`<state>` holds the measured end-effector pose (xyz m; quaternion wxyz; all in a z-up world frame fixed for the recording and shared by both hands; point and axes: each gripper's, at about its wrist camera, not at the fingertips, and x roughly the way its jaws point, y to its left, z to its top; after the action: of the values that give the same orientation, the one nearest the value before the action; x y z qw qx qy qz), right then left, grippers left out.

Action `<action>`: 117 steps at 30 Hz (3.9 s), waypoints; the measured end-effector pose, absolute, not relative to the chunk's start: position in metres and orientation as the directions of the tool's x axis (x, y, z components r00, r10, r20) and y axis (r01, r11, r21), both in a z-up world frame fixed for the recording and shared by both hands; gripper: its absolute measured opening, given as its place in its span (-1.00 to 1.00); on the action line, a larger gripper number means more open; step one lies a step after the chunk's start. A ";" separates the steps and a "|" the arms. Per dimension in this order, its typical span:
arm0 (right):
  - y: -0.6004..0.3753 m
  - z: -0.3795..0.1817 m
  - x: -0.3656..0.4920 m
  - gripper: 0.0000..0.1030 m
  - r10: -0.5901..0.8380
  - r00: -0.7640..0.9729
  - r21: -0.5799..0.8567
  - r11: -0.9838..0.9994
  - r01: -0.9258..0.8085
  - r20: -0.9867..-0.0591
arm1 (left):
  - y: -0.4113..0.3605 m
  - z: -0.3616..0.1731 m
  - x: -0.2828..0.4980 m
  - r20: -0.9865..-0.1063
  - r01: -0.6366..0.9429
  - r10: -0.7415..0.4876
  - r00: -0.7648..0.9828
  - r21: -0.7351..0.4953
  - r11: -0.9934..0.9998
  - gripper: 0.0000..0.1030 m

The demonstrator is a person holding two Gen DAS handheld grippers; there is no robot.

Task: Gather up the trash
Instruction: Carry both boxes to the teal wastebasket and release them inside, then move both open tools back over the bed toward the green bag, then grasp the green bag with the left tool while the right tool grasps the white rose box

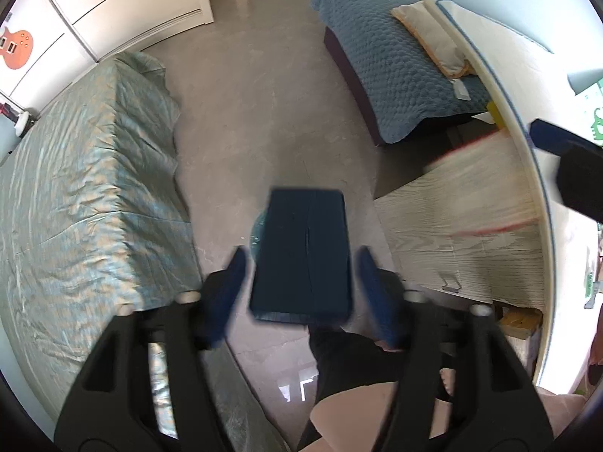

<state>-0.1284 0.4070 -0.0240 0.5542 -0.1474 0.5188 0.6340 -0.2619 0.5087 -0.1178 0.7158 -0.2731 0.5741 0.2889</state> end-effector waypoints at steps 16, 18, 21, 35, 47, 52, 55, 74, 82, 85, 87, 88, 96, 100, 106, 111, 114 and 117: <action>0.388 -0.022 -0.102 0.76 0.585 -0.292 0.503 0.237 -0.831 -0.757 | 0.502 -0.118 -0.257 -0.981 -0.708 0.107 0.164 -0.042 0.705 0.67; 0.380 -0.020 -0.095 0.76 0.595 -0.274 0.501 0.256 -0.827 -0.756 | 0.499 -0.115 -0.250 -0.979 -0.695 0.109 0.173 -0.043 0.718 0.71; 0.368 -0.017 -0.085 0.76 0.611 -0.250 0.504 0.286 -0.815 -0.751 | 0.490 -0.108 -0.237 -0.973 -0.650 0.130 0.189 -0.025 0.759 0.72; 0.249 -0.006 -0.036 0.76 0.667 -0.024 0.482 0.513 -0.711 -0.745 | 0.412 -0.067 -0.160 -0.947 -0.368 0.124 0.298 0.006 0.930 0.77; 0.079 -0.007 -0.012 0.76 0.608 0.194 0.444 0.728 -0.522 -0.769 | 0.276 -0.060 -0.094 -0.948 -0.018 0.014 0.317 0.008 1.000 0.77; 0.008 -0.010 -0.012 0.76 0.547 0.279 0.419 0.812 -0.406 -0.789 | 0.222 -0.059 -0.070 -0.950 0.114 -0.030 0.311 0.007 0.993 0.78; -0.030 -0.015 -0.012 0.76 0.504 0.319 0.401 0.852 -0.337 -0.803 | 0.192 -0.060 -0.056 -0.950 0.175 -0.063 0.304 -0.009 0.985 0.79; -0.171 -0.045 0.048 0.76 0.393 0.375 0.327 0.917 -0.231 -0.840 | 0.077 -0.075 -0.001 -0.962 0.246 -0.114 0.247 -0.051 0.968 0.80; -0.174 -0.069 0.079 0.76 0.406 0.319 0.337 0.907 -0.251 -0.856 | 0.066 -0.102 0.024 -0.978 0.203 -0.073 0.194 -0.032 0.979 0.80; -0.173 -0.075 0.087 0.76 0.408 0.309 0.341 0.906 -0.251 -0.859 | 0.065 -0.109 0.033 -0.981 0.190 -0.084 0.173 -0.050 0.980 0.80; -0.173 -0.080 0.093 0.75 0.413 0.302 0.351 0.905 -0.241 -0.859 | 0.063 -0.113 0.039 -0.983 0.196 -0.076 0.166 -0.043 0.980 0.80; -0.173 -0.082 0.096 0.75 0.415 0.297 0.355 0.905 -0.236 -0.860 | 0.062 -0.116 0.041 -0.984 0.200 -0.067 0.165 -0.033 0.979 0.80; -0.167 -0.096 0.114 0.75 0.400 0.276 0.348 0.911 -0.220 -0.874 | 0.061 -0.128 0.061 -0.986 0.198 -0.093 0.140 -0.064 0.978 0.77; -0.164 -0.101 0.118 0.52 0.379 0.276 0.327 0.920 -0.216 -0.883 | 0.063 -0.127 0.066 -0.986 0.207 -0.089 0.141 -0.059 0.977 0.47; -0.164 -0.099 0.117 0.00 0.362 0.290 0.309 0.927 -0.213 -0.886 | 0.085 -0.119 0.068 -0.983 0.163 -0.123 0.139 -0.100 0.982 0.11; -0.167 -0.095 0.114 -0.04 0.363 0.298 0.311 0.927 -0.208 -0.883 | 0.100 -0.111 0.061 -0.978 0.132 -0.144 0.150 -0.125 0.983 -0.07; -0.168 -0.090 0.109 -0.04 0.358 0.310 0.304 0.930 -0.208 -0.881 | 0.111 -0.108 0.053 -0.977 0.122 -0.143 0.158 -0.125 0.985 -0.14; -0.169 -0.085 0.104 -0.04 0.358 0.321 0.307 0.930 -0.201 -0.877 | 0.119 -0.104 0.046 -0.974 0.108 -0.147 0.171 -0.130 0.986 -0.19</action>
<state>0.1036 -0.1691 -0.0851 0.8095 0.0708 0.5567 0.1727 0.0464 0.1189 -0.1043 0.7650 -0.0153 0.6384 -0.0834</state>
